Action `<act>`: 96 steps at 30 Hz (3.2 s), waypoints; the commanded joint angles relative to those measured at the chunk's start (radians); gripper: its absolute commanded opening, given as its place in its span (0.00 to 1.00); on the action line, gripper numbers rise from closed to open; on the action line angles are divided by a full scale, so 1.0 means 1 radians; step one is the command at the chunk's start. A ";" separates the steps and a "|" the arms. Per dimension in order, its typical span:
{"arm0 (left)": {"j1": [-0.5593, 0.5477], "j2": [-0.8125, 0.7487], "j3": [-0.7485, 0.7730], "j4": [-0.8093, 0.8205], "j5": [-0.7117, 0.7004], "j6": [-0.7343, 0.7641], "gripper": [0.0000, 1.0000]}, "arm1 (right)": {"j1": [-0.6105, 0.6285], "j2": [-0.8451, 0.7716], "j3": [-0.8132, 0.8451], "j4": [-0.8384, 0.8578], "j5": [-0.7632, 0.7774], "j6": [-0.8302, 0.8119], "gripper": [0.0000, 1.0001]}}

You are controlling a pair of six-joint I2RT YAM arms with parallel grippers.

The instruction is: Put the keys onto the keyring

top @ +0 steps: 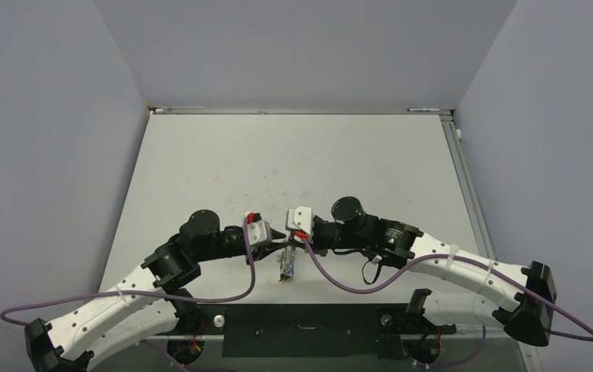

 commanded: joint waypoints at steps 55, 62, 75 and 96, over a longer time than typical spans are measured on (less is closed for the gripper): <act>0.025 -0.032 0.013 0.188 0.142 -0.039 0.09 | -0.005 -0.202 -0.055 0.228 -0.058 0.047 0.05; 0.025 -0.021 0.020 0.185 0.172 -0.048 0.00 | -0.005 -0.206 -0.058 0.241 -0.062 0.051 0.05; 0.027 -0.038 0.033 0.159 0.095 -0.046 0.00 | 0.001 -0.165 -0.028 0.174 0.010 0.063 0.35; 0.025 -0.014 0.048 0.093 0.064 -0.013 0.00 | 0.040 -0.056 0.125 -0.090 0.058 -0.025 0.34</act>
